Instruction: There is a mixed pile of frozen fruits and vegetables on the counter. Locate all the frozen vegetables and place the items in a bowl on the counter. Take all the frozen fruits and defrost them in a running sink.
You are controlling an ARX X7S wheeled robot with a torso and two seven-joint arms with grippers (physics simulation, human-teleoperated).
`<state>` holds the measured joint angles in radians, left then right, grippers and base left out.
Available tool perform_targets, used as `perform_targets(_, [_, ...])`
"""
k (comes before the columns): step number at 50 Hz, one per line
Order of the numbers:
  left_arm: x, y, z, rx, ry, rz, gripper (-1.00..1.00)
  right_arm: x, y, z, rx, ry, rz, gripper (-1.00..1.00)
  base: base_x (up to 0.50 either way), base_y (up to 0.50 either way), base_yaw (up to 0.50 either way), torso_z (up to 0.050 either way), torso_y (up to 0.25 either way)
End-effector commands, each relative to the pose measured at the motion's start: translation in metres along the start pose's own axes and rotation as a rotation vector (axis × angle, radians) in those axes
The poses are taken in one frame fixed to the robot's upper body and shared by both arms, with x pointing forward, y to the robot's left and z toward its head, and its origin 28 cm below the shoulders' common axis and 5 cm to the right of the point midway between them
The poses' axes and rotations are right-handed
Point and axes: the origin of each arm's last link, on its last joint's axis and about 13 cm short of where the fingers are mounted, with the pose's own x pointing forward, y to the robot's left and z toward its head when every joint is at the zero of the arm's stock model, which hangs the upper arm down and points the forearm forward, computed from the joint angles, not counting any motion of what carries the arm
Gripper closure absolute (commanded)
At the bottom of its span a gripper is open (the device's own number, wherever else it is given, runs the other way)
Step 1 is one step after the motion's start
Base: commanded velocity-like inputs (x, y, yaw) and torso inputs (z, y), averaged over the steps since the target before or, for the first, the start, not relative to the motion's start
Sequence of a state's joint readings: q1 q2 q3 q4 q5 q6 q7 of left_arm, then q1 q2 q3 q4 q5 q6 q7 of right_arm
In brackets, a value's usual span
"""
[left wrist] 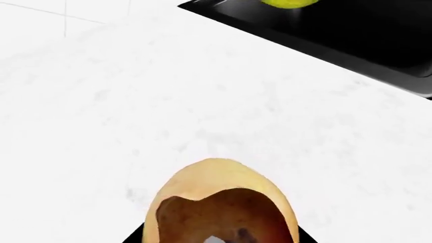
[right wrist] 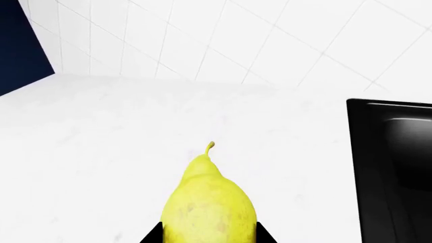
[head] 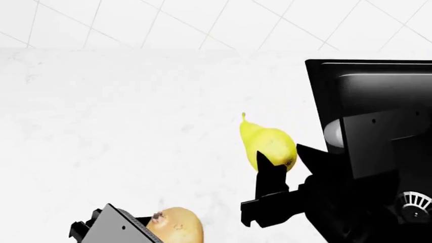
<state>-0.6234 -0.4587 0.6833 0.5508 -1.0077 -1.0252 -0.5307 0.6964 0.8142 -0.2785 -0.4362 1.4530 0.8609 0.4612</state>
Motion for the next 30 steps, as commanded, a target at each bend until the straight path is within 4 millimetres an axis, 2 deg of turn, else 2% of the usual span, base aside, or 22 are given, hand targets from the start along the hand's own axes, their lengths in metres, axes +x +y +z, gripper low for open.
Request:
perform_targets(1, [0.0,0.001,0.006,-0.056,-0.048,-0.009,1.0,0.001,-0.001,0.002,-0.002,-0.041,0.017,1.0,0.0,0.0,0.0,0.0,0.0])
perform_targets(11, [-0.007,0.003,0.013,-0.056,-0.081,0.004,1.0,-0.003,-0.001,0.001,-0.01,-0.054,0.015,1.0,0.0,0.0,0.0,0.0,0.0])
perform_targets(22, [-0.026,0.01,0.037,-0.066,-0.173,0.038,1.0,-0.016,0.002,0.007,-0.051,-0.108,-0.008,1.0,0.0,0.0,0.0,0.001,0.001])
perform_targets(30, [-0.037,0.014,0.047,-0.059,-0.213,0.057,1.0,-0.021,0.001,0.011,-0.044,-0.125,-0.042,1.0,0.0,0.0,0.0,0.0,0.0])
